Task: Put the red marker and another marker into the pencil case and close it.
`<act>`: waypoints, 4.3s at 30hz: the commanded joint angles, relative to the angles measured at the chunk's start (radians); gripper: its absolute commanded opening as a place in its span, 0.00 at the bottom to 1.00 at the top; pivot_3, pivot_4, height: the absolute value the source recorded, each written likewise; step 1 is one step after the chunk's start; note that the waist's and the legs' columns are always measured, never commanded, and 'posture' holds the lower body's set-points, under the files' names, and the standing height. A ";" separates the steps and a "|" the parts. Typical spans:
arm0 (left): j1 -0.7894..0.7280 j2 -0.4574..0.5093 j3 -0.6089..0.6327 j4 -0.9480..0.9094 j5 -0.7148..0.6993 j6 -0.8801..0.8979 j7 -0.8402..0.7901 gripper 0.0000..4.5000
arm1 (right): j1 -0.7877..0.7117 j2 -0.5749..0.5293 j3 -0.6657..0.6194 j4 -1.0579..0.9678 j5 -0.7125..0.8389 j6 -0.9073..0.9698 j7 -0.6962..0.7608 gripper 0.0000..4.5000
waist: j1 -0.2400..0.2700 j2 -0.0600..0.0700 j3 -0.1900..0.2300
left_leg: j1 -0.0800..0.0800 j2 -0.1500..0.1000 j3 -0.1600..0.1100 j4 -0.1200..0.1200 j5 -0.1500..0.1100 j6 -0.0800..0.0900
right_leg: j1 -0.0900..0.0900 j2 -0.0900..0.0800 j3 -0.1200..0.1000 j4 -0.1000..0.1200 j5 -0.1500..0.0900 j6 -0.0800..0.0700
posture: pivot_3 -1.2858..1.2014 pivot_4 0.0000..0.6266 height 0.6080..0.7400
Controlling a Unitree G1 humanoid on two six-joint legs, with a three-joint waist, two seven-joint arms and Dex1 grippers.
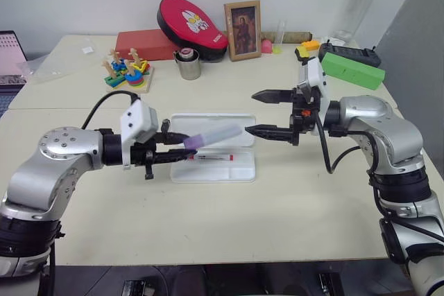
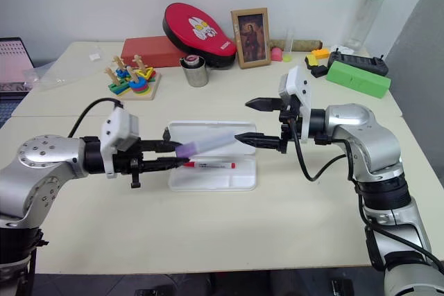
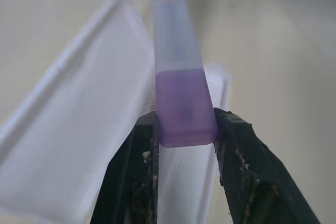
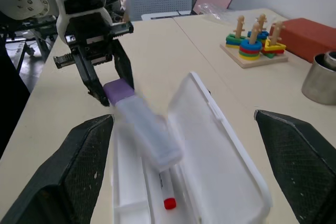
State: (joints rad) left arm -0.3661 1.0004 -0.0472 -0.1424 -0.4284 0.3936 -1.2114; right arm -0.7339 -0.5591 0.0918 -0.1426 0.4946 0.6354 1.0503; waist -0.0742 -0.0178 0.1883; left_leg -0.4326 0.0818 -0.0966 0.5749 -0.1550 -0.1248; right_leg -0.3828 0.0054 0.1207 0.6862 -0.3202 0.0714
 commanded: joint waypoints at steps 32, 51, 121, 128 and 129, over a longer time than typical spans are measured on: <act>-0.100 -0.157 0.075 0.131 0.002 0.018 -0.074 0.99 | 0.081 -0.016 -0.022 -0.158 0.039 0.049 -0.075 1.00 | 0.014 0.000 0.000 | -0.001 0.000 0.000 0.001 0.000 0.000 | -0.003 0.000 0.000 0.006 -0.001 -0.001 | 0.52 0.24 1.00; -0.057 -0.321 0.330 0.245 0.038 0.165 0.588 1.00 | -0.093 0.151 -0.030 -0.024 0.027 -0.022 -0.183 1.00 | 0.017 0.000 0.000 | 0.000 0.000 -0.001 0.003 0.000 0.000 | -0.002 0.000 -0.001 0.010 -0.001 -0.001 | 0.52 0.24 1.00; -0.111 -0.305 -0.215 -0.057 0.051 0.096 0.116 0.09 | 0.136 -0.122 -0.093 -0.166 0.088 0.031 -0.098 1.00 | 0.013 0.000 0.000 | 0.003 -0.001 -0.004 0.002 0.003 -0.003 | 0.003 0.000 -0.002 0.006 -0.002 0.001 | 0.52 0.24 1.00; -0.166 -0.385 -0.288 0.079 0.144 0.036 0.112 0.09 | 0.177 -0.121 -0.088 -0.220 0.085 0.057 -0.131 1.00 | 0.018 0.000 0.000 | 0.001 -0.001 -0.004 0.002 0.003 -0.003 | 0.002 0.000 -0.002 0.004 -0.002 0.001 | 0.52 0.24 1.00; -0.172 -0.397 -0.288 0.089 0.147 0.036 0.112 0.09 | 0.180 -0.121 -0.086 -0.226 0.086 0.059 -0.135 1.00 | 0.019 0.000 0.000 | 0.001 -0.001 -0.004 0.002 0.003 -0.003 | 0.002 0.000 -0.002 0.004 -0.002 0.001 | 0.52 0.24 1.00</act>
State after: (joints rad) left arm -0.5135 0.6223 -0.3325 -0.0541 -0.2907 0.4511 -1.1009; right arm -0.5580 -0.6740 0.0218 -0.3251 0.5717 0.6927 0.9278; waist -0.0557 -0.0178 0.1881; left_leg -0.4320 0.0808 -0.1001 0.5768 -0.1521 -0.1274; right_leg -0.3804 0.0055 0.1189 0.6899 -0.3218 0.0720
